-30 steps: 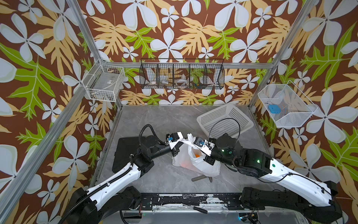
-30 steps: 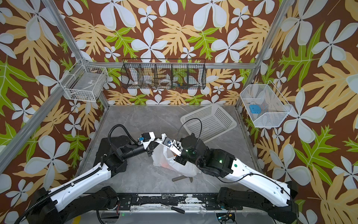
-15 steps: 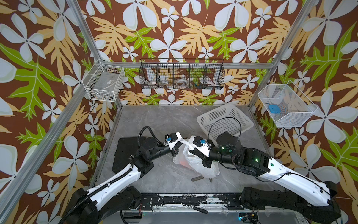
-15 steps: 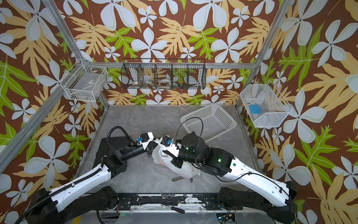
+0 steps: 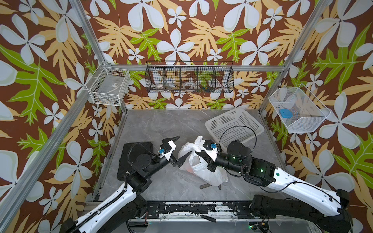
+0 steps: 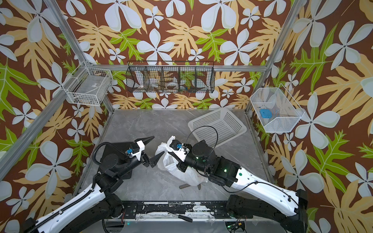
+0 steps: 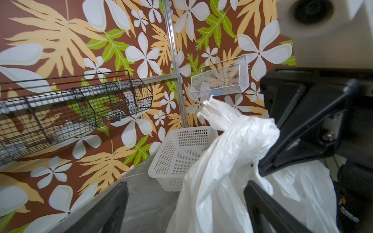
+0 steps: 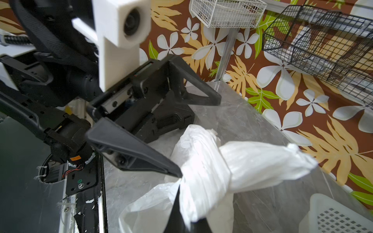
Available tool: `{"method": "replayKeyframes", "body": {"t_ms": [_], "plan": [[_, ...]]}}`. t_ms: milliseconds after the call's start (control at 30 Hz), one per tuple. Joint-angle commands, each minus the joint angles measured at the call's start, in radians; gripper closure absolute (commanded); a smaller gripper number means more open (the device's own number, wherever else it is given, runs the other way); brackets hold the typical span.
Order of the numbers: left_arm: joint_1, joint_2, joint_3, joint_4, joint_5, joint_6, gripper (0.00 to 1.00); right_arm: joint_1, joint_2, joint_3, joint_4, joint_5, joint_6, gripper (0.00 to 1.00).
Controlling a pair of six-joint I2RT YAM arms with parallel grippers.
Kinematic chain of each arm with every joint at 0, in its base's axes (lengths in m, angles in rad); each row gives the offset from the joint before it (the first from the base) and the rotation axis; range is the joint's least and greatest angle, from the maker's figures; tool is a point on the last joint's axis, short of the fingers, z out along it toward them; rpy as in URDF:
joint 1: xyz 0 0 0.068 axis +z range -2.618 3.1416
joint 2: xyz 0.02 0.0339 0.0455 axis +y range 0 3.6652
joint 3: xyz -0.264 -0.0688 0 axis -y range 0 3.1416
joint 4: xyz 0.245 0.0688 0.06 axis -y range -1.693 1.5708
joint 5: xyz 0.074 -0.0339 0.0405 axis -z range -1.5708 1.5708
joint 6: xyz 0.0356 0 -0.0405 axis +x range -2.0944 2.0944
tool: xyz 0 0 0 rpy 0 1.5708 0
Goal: Place the oranges into plastic bags & tie knots
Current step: Tie the plastic bag at the center of the board.
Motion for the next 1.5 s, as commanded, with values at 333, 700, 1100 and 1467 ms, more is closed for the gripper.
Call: {"method": "replayKeyframes", "body": {"t_ms": [333, 700, 1100, 1467], "plan": [[-0.196, -0.037, -0.061, -0.009, 0.211, -0.110, 0.58, -0.001, 0.010, 0.014, 0.040, 0.001, -0.001, 1.00], [-0.204, 0.067, -0.047, 0.114, 0.052, -0.121, 0.51, -0.001, -0.007, 0.018, 0.019, -0.034, -0.003, 1.00], [-0.205, 0.093, -0.040, 0.161, 0.034, -0.121, 0.61, -0.001, 0.004, 0.025, -0.004, -0.079, -0.011, 1.00], [-0.205, 0.095, -0.034, 0.160, 0.041, -0.124, 0.83, 0.000, 0.013, 0.032, -0.027, -0.103, -0.017, 1.00]]}}
